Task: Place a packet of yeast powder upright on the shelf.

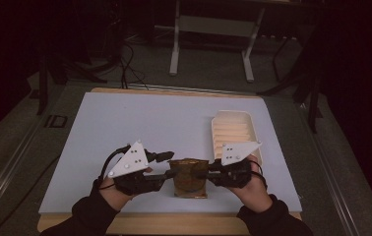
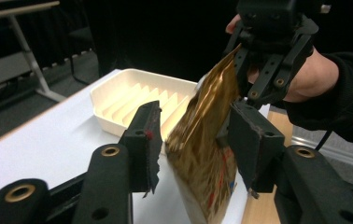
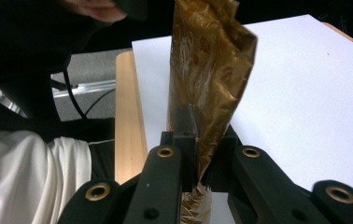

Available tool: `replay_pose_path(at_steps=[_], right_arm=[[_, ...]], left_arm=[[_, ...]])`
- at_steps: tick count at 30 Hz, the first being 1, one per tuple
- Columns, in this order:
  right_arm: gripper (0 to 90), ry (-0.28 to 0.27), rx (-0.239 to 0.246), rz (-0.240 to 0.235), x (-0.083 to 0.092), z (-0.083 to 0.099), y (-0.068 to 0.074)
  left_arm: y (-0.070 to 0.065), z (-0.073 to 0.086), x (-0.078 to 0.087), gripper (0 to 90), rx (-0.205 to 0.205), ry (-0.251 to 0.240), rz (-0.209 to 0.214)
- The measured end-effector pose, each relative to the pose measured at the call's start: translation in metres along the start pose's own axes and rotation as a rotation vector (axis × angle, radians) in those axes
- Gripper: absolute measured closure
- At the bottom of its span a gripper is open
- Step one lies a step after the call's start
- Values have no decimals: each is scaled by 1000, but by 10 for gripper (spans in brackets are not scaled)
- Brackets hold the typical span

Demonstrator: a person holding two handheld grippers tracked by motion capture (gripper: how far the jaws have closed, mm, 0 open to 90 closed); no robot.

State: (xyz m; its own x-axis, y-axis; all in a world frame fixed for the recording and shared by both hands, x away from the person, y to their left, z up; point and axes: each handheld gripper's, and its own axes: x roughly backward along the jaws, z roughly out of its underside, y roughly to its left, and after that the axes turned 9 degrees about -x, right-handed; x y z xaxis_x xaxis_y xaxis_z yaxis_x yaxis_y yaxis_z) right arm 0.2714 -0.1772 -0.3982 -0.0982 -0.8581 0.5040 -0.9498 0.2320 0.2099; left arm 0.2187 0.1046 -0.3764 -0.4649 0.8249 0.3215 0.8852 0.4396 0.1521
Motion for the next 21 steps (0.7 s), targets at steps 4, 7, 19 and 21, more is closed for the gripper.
replay_pose_path(at_steps=[4,7,19,21], right_arm=[[857,-8,10,13,6,-5,0],[857,-26,21,22,13,-10,-1],[858,-92,58,88,47,-34,-8],[858,-99,66,101,52,-37,-10]], left_arm=[[4,5,2,368,57,-26,15],[7,9,3,263,108,-43,29],[5,32,3,20,121,-121,65],[4,38,3,20,122,-144,55]])
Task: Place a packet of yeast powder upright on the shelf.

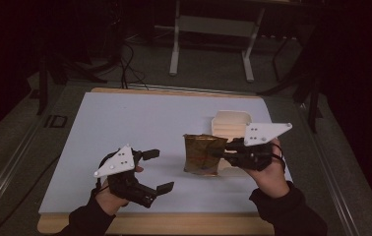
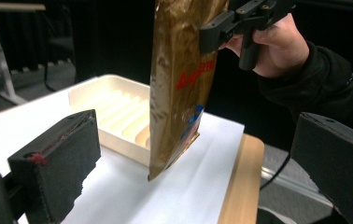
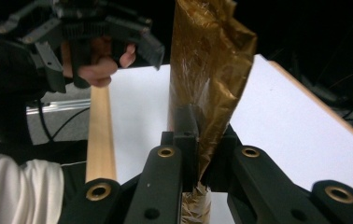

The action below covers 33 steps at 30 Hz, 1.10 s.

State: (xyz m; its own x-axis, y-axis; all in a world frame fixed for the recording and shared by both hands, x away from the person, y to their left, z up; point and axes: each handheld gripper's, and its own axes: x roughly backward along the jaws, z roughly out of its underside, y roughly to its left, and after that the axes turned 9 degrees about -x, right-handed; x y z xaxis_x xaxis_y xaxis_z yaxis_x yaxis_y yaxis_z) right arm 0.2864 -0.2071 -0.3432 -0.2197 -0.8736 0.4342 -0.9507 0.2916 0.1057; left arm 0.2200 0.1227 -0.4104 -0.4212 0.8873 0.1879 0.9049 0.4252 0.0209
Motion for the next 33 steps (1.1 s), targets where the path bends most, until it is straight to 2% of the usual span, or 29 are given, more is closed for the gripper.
replay_pose_path(at_steps=[3,5,9,14,16,19,21,24,28,33], right_arm=[[858,-6,0,10,4,-2,-4],[858,-9,-4,18,6,-2,-7],[858,-16,5,40,11,-2,-14],[857,-39,38,47,20,-4,-25],[857,-44,62,56,23,-3,-31],[857,-72,56,86,30,-1,-40],[857,-71,38,99,34,2,-47],[857,-68,6,119,40,9,-59],[859,-39,-14,158,46,18,-70],[859,-27,-36,167,50,30,-81]], left_arm=[[2,9,1,20,-15,12,-19],[3,16,2,20,1,25,-22],[4,31,4,20,-6,46,-39],[5,50,7,21,8,51,-37],[6,57,8,20,7,68,-40],[7,67,10,21,27,80,-36],[7,70,12,21,36,84,-43],[8,74,14,21,43,84,-59],[9,78,16,20,52,80,-62],[10,80,16,20,47,85,-67]])
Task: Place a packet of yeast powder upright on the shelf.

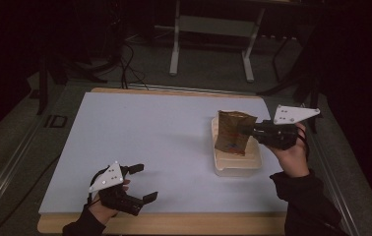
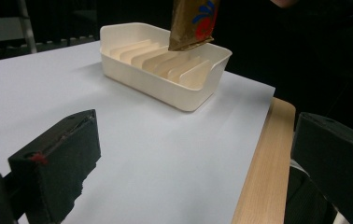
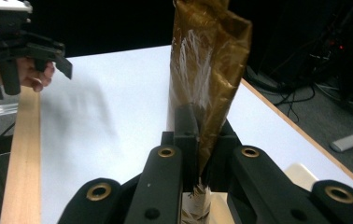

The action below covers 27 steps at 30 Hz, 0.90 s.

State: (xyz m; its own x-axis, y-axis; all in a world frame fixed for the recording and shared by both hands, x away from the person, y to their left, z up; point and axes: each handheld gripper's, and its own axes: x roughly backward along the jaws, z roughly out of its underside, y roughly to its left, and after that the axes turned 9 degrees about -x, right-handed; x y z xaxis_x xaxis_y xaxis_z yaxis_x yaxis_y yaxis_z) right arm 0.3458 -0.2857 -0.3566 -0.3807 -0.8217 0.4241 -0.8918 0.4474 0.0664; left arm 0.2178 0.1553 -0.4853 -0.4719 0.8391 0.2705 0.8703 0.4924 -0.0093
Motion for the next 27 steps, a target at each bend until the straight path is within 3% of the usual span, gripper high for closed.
replay_pose_path(at_steps=[9,17,23,27], right_arm=[[859,38,-24,4,1,16,-10],[859,78,-12,18,-7,24,-16],[860,82,-12,9,-16,29,-20],[861,72,-37,-7,-21,35,-24]], left_arm=[[4,4,3,20,25,-12,-21],[6,4,2,21,32,-14,-22],[7,5,3,20,47,-25,-24],[8,5,4,21,60,-29,-22]])
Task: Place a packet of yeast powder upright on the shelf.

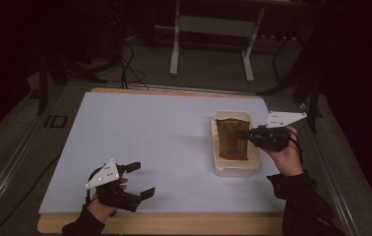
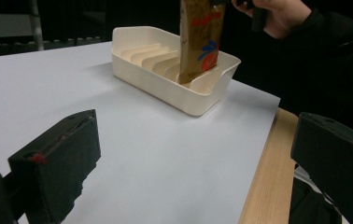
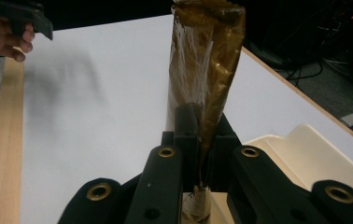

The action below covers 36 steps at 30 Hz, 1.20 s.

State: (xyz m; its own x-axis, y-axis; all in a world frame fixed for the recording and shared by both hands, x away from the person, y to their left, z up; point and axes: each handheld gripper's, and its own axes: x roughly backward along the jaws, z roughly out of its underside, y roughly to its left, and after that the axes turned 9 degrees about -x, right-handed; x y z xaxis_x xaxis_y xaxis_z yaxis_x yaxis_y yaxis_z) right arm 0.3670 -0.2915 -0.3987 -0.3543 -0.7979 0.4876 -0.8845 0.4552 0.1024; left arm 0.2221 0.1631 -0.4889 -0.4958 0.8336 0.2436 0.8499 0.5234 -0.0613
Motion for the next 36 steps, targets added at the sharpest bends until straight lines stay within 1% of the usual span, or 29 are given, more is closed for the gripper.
replay_pose_path(at_steps=[2,4,8,10,11,12,14,16,17,19,20,21,23,25,26,30,31,32,33,34,35,36], right_arm=[[861,-4,-17,-7,-2,2,-2],[861,-20,-25,-15,-3,5,-2],[861,-30,-41,-25,-5,10,-3],[861,-27,-49,-25,-8,15,-3],[860,-26,-62,-32,-11,20,-4],[860,-26,-62,-32,-11,20,-4],[859,-29,-75,-39,-14,27,-4],[858,-32,-83,-39,-14,30,-4],[857,-32,-87,-42,-14,32,-5],[855,-30,-98,-41,-14,36,-5],[853,-25,-104,-42,-15,41,-7],[853,-25,-104,-42,-15,41,-7],[852,-42,-121,-42,-12,45,-8],[842,-43,-125,-42,-11,47,-8],[828,-28,-122,-32,-10,48,-7],[807,-12,-135,-13,-8,48,-6],[751,2,-171,5,-7,46,-4],[751,2,-171,5,-7,46,-4],[722,4,-190,16,-6,45,-3],[642,8,-196,59,-4,40,1],[642,8,-196,59,-4,40,1],[580,-3,-197,90,0,36,3]], left_arm=[[0,0,0,20,-1,1,0],[-1,0,0,21,-6,0,0],[-1,0,-1,20,-10,8,2],[-1,-2,-2,21,-15,4,4],[-1,-3,-3,20,-15,-1,8],[-1,-3,-3,21,-15,-1,8],[-1,-2,-3,21,-18,3,4],[-1,-1,-4,20,-9,5,6],[0,-1,-4,20,-13,9,2],[0,0,-4,21,-7,8,3],[1,0,-4,21,-6,8,2],[1,0,-4,21,-5,8,2],[1,0,-3,21,-2,6,0],[1,-1,-3,21,-1,4,-1],[1,-1,-3,20,0,5,-1],[1,0,-4,20,-4,10,2],[1,0,-4,21,-4,10,4],[2,0,-4,21,-2,7,7],[2,0,-4,20,-2,4,13],[2,-1,-4,21,-2,3,12],[2,-1,-4,21,-2,3,12],[2,-1,-5,21,-6,5,11]])
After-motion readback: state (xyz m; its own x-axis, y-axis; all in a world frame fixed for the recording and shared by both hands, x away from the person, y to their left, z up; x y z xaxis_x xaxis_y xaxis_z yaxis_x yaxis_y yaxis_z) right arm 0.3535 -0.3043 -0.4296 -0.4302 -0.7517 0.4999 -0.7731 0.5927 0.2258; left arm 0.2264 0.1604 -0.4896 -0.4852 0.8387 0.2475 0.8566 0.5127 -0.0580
